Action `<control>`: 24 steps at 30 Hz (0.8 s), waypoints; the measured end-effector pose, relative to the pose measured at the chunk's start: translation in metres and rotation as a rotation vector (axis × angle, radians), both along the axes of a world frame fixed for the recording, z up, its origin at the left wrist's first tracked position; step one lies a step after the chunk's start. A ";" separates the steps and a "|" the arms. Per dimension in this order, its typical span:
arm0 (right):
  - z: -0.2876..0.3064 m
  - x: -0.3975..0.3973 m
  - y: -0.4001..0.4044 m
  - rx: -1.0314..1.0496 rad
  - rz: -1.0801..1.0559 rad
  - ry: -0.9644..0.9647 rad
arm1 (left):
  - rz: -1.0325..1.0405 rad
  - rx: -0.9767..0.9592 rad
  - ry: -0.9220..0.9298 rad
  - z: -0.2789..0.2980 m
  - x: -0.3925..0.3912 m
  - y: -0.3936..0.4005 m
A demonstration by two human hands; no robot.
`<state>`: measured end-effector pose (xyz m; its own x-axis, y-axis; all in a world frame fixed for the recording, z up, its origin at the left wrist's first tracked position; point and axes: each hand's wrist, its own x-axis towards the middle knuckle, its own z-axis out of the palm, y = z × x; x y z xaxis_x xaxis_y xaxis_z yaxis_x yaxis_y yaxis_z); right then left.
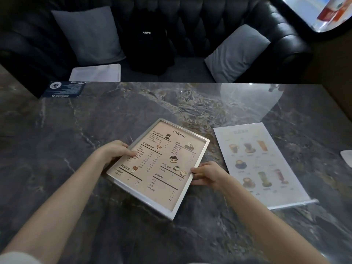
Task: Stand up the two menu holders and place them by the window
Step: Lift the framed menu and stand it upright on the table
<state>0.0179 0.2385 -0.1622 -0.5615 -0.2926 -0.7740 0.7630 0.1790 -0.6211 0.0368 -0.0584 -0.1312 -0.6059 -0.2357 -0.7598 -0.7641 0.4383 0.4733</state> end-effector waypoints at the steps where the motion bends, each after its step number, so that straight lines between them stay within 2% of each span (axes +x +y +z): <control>1: 0.001 0.000 0.000 0.001 0.001 0.004 | 0.000 -0.007 -0.007 0.000 -0.001 0.001; 6: 0.016 -0.002 0.001 0.010 0.023 0.077 | 0.056 0.029 0.045 0.008 -0.002 0.003; 14: 0.064 -0.020 0.008 0.098 0.025 0.459 | 0.220 0.254 0.329 0.025 -0.010 0.015; 18: 0.072 -0.019 0.010 0.120 -0.002 0.601 | 0.189 0.304 0.456 0.022 -0.008 0.019; 24: 0.070 -0.008 0.013 0.170 -0.005 0.804 | 0.281 0.377 0.622 0.005 0.003 0.030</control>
<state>0.0096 0.2515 -0.0927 -0.9646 -0.2034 -0.1681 0.0973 0.3181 -0.9431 0.0399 -0.0283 -0.1264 -0.9027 -0.2367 -0.3594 -0.3682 -0.0075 0.9297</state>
